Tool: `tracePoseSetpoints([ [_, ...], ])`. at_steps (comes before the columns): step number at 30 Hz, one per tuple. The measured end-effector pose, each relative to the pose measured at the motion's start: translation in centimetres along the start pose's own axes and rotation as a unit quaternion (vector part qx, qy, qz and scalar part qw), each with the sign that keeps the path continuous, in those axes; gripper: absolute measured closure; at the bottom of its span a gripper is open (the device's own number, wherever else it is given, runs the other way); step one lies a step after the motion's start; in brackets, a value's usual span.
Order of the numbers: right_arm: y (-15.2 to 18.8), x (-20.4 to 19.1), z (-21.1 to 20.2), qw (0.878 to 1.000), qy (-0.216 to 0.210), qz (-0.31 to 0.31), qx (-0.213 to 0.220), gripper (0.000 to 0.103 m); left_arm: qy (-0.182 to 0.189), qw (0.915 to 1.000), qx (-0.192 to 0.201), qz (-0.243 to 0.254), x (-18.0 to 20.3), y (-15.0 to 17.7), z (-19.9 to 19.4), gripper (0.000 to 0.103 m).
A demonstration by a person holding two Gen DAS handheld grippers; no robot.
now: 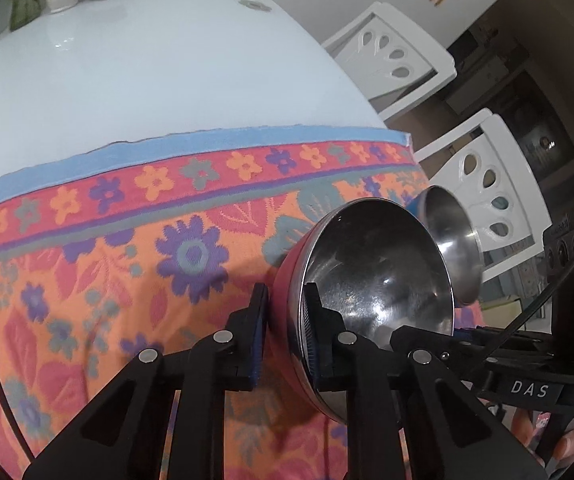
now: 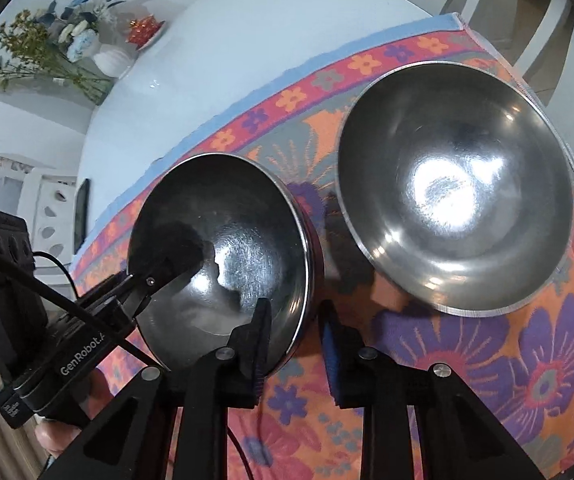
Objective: Organize plates and bowls
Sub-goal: 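Lift the red steel bowl with both grippers and carry it toward the pink bowl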
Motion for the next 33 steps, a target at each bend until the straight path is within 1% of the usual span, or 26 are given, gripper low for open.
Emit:
tracePoseSetpoints([
  [6, 1.7, -2.3, -5.0, 0.999, -0.023, -0.035, 0.021, 0.079, -0.014, 0.9992, 0.038, 0.0, 2.5, 1.0, -5.9, 0.089],
  [11, 4.3, -4.0, -10.0, 0.996, -0.04, -0.07, 0.038, 0.079, -0.034, 0.9965, 0.077, -0.001, 5.7, 2.8, -12.1, 0.089],
  [13, 5.5, -4.5, -11.5, 0.994, -0.047, -0.087, 0.036, 0.079, -0.042, 0.9951, 0.089, -0.007, 6.9, 3.8, -14.1, 0.089],
  [16, 7.3, -4.4, -13.2, 0.992, -0.063, -0.108, 0.029, 0.079, -0.056, 0.9921, 0.111, -0.017, 8.8, 6.0, -17.0, 0.089],
  [18, 8.8, -4.2, -14.5, 0.99, -0.068, -0.124, 0.019, 0.079, -0.061, 0.991, 0.117, -0.024, 9.8, 7.4, -18.2, 0.089],
  [21, 11.0, -3.2, -15.9, 0.988, -0.067, -0.14, 0.011, 0.079, -0.063, 0.9896, 0.126, -0.03, 11.8, 9.8, -19.5, 0.089],
  [24, 13.3, -1.6, -17.0, 0.988, -0.063, -0.141, -0.001, 0.079, -0.057, 0.9897, 0.128, -0.032, 13.5, 11.8, -20.0, 0.089],
  [28, 16.0, 0.9, -18.0, 0.99, -0.043, -0.134, -0.007, 0.079, -0.04, 0.9929, 0.109, -0.026, 15.6, 14.5, -19.5, 0.089],
  [33, 18.7, 3.8, -18.2, 0.994, -0.008, -0.107, -0.013, 0.078, -0.017, 0.9964, 0.081, -0.02, 17.0, 17.8, -18.1, 0.089],
])
Point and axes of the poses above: each gripper's, at about its wrist camera, not at the fingertips, and z roughly the way its jaws point, x to its right, y to its underside, the point moved 3 cm from there along z, roughly the way its jaws point, and after that the axes turned 4 degrees about x, right-handed, at the moved point
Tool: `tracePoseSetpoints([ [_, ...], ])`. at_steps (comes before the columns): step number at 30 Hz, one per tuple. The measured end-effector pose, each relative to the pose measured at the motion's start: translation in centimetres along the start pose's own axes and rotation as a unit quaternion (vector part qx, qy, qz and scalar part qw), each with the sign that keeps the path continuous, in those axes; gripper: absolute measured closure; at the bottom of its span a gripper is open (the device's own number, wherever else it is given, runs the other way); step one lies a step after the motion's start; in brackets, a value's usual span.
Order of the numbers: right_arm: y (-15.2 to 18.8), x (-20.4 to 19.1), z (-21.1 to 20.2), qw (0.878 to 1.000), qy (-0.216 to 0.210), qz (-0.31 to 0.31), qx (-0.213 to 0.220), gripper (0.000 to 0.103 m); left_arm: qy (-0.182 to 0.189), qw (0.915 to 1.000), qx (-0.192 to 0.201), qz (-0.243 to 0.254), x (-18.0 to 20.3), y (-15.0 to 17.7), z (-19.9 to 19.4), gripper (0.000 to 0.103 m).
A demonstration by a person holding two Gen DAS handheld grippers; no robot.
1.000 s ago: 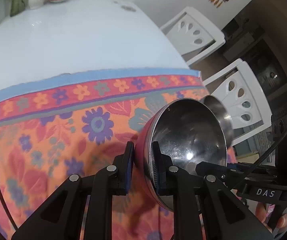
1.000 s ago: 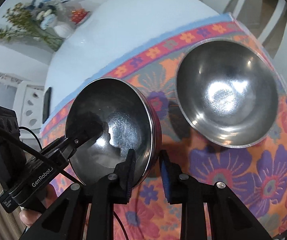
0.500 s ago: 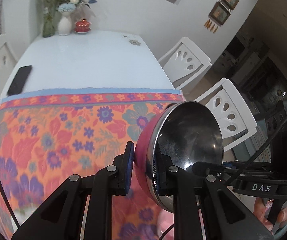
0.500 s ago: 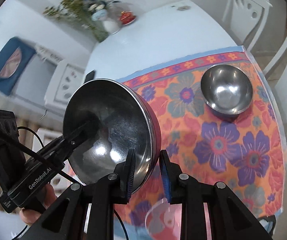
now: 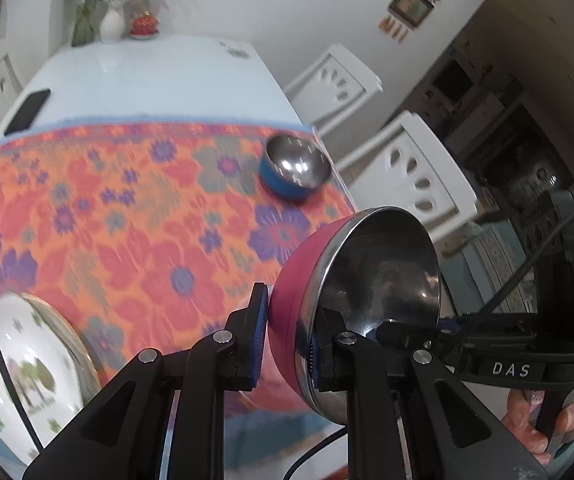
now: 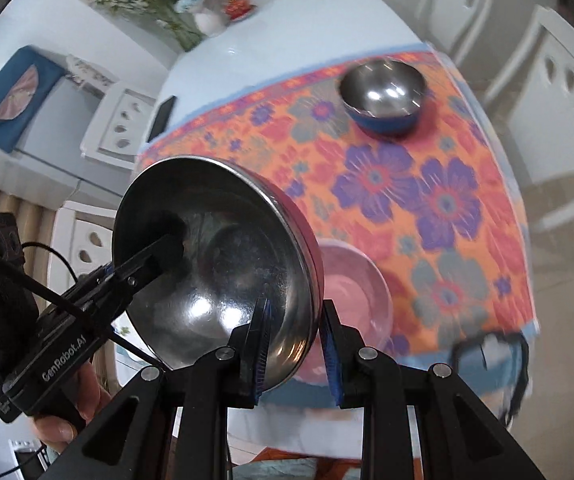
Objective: Organize plates and bowls
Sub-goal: 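Lift the red steel bowl with both grippers and carry it toward the pink bowl, then lower the red steel bowl into the pink bowl and open both grippers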
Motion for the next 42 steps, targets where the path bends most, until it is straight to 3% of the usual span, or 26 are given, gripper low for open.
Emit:
tracePoseSetpoints([
  [9, 5.1, 2.1, 2.6, 0.999, 0.043, 0.011, -0.032, 0.078, 0.007, 0.9994, -0.033, -0.004, 0.3, 4.7, 2.1, 0.088],
  [24, 5.5, 4.2, 5.6, 0.996, 0.044, 0.055, -0.048, 0.078, -0.004, 0.9981, -0.06, -0.011, -0.4, 5.1, 5.7, 0.087],
  [35, 4.9, 4.0, 6.7, 0.996, 0.044, 0.05, -0.063, 0.078, -0.056, 0.9963, -0.064, 0.014, -1.4, 4.3, 7.4, 0.082],
  [42, 4.7, 3.1, 5.9, 0.997, 0.038, 0.029, -0.06, 0.078, -0.102, 0.9934, -0.021, 0.048, -0.5, 2.8, 5.7, 0.08],
])
Point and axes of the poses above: each gripper's, at about its wrist camera, not at the fingertips, and z roughly the way its jaws point, x to its right, y to its underside, the point moved 3 cm from there along z, roughly the way its jaws point, and after that the axes turned 4 degrees about x, right-handed, at the moved point
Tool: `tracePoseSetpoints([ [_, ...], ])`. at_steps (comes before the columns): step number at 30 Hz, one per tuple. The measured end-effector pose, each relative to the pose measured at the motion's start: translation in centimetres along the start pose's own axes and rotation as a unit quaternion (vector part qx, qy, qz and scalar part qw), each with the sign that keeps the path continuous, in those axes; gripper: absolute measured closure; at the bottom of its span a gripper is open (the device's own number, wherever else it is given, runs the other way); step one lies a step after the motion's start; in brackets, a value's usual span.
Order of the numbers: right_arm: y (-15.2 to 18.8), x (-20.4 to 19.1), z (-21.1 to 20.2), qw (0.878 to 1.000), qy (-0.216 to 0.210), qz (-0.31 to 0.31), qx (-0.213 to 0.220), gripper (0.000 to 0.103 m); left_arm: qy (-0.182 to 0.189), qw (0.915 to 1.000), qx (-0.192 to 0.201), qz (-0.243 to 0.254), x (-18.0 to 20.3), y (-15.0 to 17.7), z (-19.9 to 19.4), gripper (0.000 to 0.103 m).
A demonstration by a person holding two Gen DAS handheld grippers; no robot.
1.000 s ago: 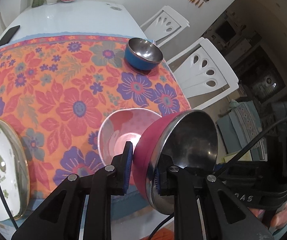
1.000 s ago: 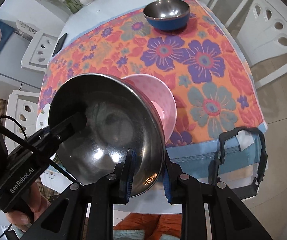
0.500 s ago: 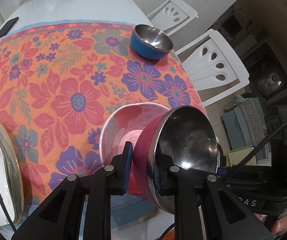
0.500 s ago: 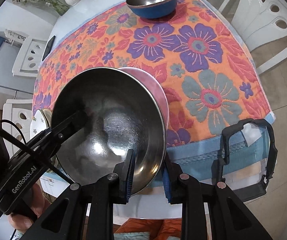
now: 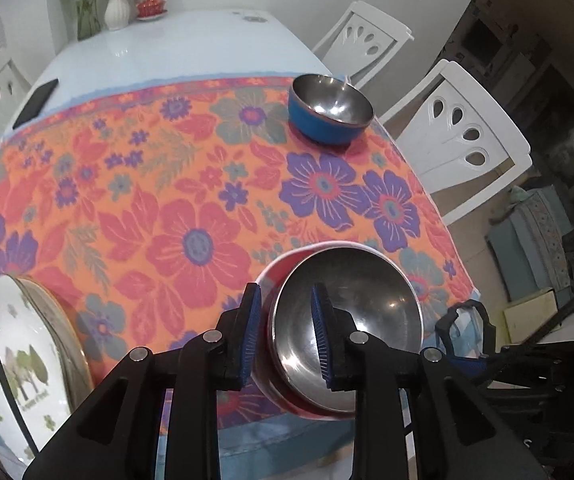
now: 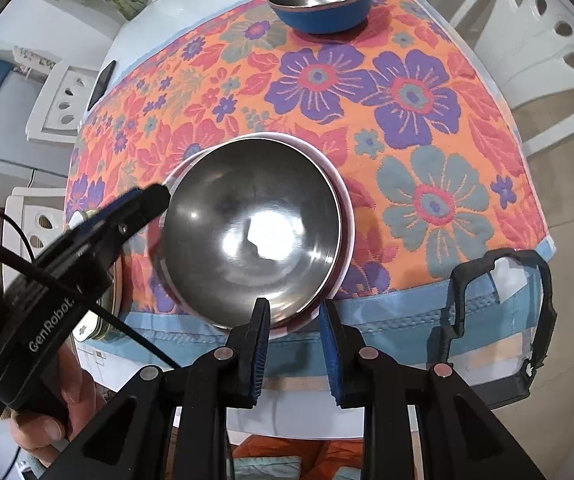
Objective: Organize plates and bowls
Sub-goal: 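Lower the red steel bowl into the pink bowl and open both grippers, then move both grippers to the blue steel bowl and grasp its rim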
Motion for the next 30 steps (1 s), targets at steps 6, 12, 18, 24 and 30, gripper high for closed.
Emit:
tracePoseSetpoints([
  [6, 0.1, 0.5, -0.5, 1.0, -0.011, -0.001, -0.003, 0.078, -0.014, 0.9997, -0.021, -0.002, -0.8, 0.5, 0.7, 0.08],
  [12, -0.9, 0.0, -2.3, 1.0, -0.028, -0.011, 0.004, 0.078, -0.003, 1.0, -0.005, -0.005, -0.4, -0.8, -0.4, 0.08],
  [18, -3.3, -0.5, -6.0, 0.998, -0.046, -0.023, 0.032, 0.078, 0.017, 0.999, 0.041, -0.006, 0.9, -4.9, -3.1, 0.08],
  [24, -7.3, 0.6, -9.7, 0.996, -0.042, -0.012, 0.083, 0.072, 0.031, 0.9963, 0.079, 0.012, 2.0, -9.6, -5.0, 0.08],
  [30, -11.9, 2.9, -9.8, 0.994, -0.032, 0.01, 0.107, 0.059, 0.028, 0.9967, 0.074, 0.018, 2.1, -14.1, -3.1, 0.071],
])
Point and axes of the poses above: each gripper's, at about its wrist camera, not at the fingertips, and z roughly the way its jaws point, x to its right, y to its underside, the point moved 3 cm from there along z, roughly the way its jaws point, and after that the axes turned 4 degrees about x, right-handed, at the moved point
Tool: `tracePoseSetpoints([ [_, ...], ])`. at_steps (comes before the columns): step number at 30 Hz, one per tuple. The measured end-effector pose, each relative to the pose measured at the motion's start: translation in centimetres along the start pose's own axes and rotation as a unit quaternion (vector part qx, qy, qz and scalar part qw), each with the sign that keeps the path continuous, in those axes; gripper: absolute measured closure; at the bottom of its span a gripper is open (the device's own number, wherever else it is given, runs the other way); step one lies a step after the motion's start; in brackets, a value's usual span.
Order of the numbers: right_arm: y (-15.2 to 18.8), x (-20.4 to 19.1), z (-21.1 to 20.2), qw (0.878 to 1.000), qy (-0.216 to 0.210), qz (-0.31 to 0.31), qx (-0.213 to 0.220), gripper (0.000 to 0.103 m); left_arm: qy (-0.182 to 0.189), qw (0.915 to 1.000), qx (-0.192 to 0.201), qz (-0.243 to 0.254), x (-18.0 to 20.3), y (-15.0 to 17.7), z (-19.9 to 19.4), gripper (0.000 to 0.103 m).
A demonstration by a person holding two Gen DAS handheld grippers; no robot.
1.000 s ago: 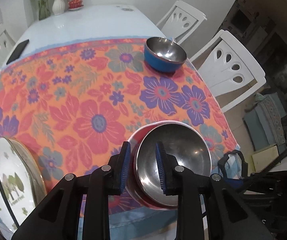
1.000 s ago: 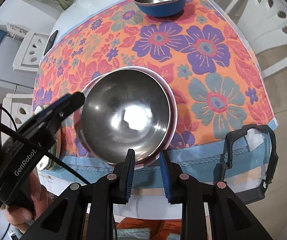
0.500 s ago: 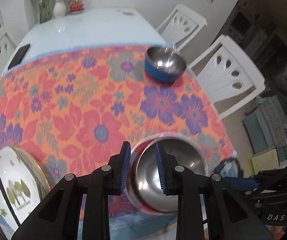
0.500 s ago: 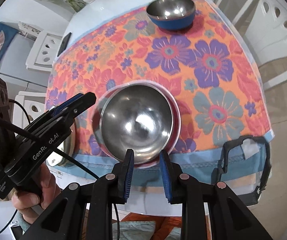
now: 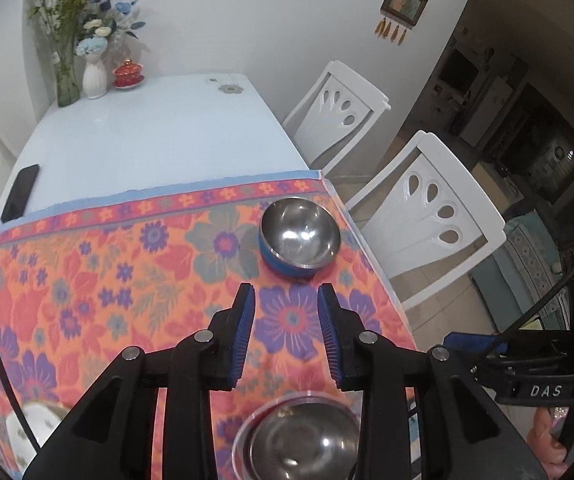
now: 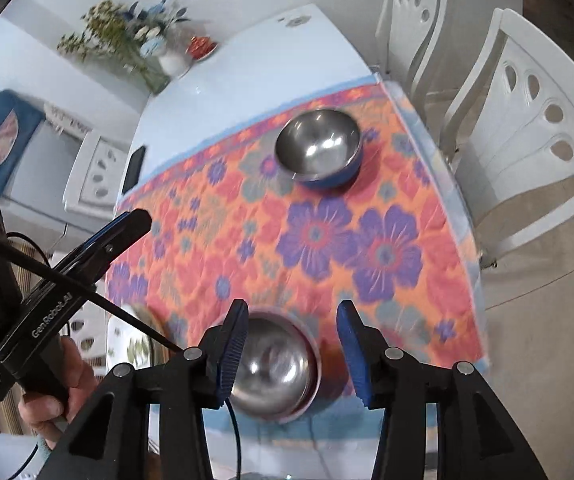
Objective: Organize plates and bowls
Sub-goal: 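Move both grippers to the blue steel bowl and grasp its rim, then lift the blue steel bowl with both grippers and carry it toward the red bowl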
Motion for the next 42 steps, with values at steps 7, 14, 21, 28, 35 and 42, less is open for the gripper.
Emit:
tracePoseSetpoints([
  [7, -5.8, 3.3, 4.5, 0.999, 0.022, 0.037, 0.002, 0.058, 0.014, 0.9977, -0.039, -0.054, -2.3, -2.9, 6.2, 0.049],
  [14, -10.0, 6.1, 10.3, 0.997, 0.037, 0.074, -0.006, 0.052, 0.028, 0.9944, -0.086, -0.054, -2.7, -4.5, 13.4, 0.049],
  [21, -11.9, 6.7, 14.8, 0.996, 0.049, 0.071, -0.013, 0.052, 0.049, 0.9884, -0.13, -0.061, -3.7, -4.1, 19.5, 0.06],
  [28, -12.6, 6.9, 17.8, 0.996, 0.057, 0.066, -0.023, 0.056, 0.067, 0.9834, -0.154, -0.068, -4.3, -3.4, 22.8, 0.075],
  [35, -12.3, 7.0, 19.7, 0.996, 0.06, 0.059, -0.036, 0.076, 0.087, 0.9803, -0.163, -0.07, -4.4, -2.8, 23.9, 0.085],
  [42, -11.9, 5.9, 18.6, 0.996, 0.068, 0.041, -0.026, 0.08, 0.089, 0.9841, -0.145, -0.051, -4.1, -3.1, 22.4, 0.086],
])
Point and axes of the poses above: each gripper's, at about its wrist camera, not at the fingertips, and z roughly the way its jaws point, x to its right, y to its underside, the point moved 3 cm from there along z, roughly the way its jaws point, and after that the axes turned 4 degrees about x, right-handed, at the moved point
